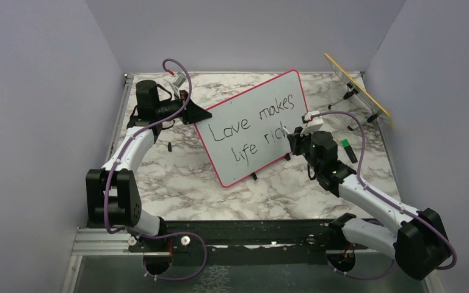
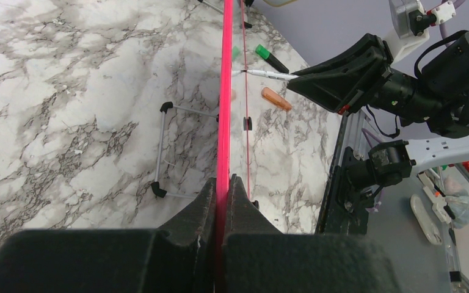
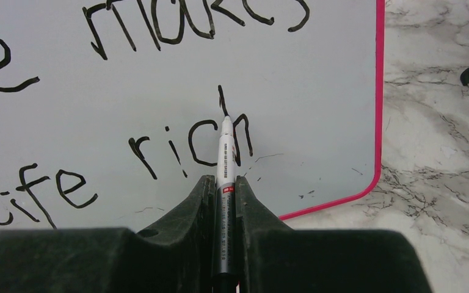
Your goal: Write a sentence on the whiteboard
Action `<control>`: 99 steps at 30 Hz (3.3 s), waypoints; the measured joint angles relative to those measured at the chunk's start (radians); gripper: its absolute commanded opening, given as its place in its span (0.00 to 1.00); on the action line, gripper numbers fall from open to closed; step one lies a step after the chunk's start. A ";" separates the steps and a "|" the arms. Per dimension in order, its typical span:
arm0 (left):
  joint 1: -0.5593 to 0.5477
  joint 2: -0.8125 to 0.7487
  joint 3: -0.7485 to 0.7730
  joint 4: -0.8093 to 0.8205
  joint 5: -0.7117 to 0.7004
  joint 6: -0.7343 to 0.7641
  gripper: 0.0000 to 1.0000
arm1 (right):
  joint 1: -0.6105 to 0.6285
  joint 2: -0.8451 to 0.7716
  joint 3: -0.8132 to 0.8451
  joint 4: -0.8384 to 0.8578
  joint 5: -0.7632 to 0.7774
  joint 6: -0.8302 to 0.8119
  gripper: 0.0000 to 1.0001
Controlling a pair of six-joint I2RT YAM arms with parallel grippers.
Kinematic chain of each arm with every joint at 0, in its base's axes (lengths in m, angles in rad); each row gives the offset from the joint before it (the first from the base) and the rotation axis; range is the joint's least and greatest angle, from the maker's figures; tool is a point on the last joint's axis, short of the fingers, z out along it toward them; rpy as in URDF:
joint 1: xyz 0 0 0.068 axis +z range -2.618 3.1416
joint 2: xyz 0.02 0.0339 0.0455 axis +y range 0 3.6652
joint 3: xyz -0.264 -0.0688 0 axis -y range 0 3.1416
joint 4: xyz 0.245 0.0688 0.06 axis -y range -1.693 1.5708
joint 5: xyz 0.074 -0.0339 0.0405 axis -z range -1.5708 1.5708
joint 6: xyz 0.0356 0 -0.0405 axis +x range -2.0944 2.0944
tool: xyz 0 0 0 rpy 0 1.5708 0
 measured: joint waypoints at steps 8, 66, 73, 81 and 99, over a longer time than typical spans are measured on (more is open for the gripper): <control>0.000 0.000 0.000 0.000 0.000 0.000 0.00 | 0.000 -0.012 -0.002 -0.034 -0.002 0.011 0.01; 0.000 0.000 0.000 0.000 -0.001 -0.001 0.00 | -0.065 -0.010 -0.064 0.007 0.053 0.066 0.01; 0.000 -0.002 0.000 0.000 0.000 -0.001 0.01 | -0.065 -0.091 -0.062 -0.047 0.051 0.066 0.01; -0.002 -0.006 0.034 -0.066 -0.045 -0.001 0.35 | -0.065 -0.257 -0.019 -0.158 0.054 0.060 0.01; 0.019 -0.211 0.185 -0.378 -0.449 -0.007 0.99 | -0.065 -0.418 0.073 -0.319 0.054 -0.008 0.01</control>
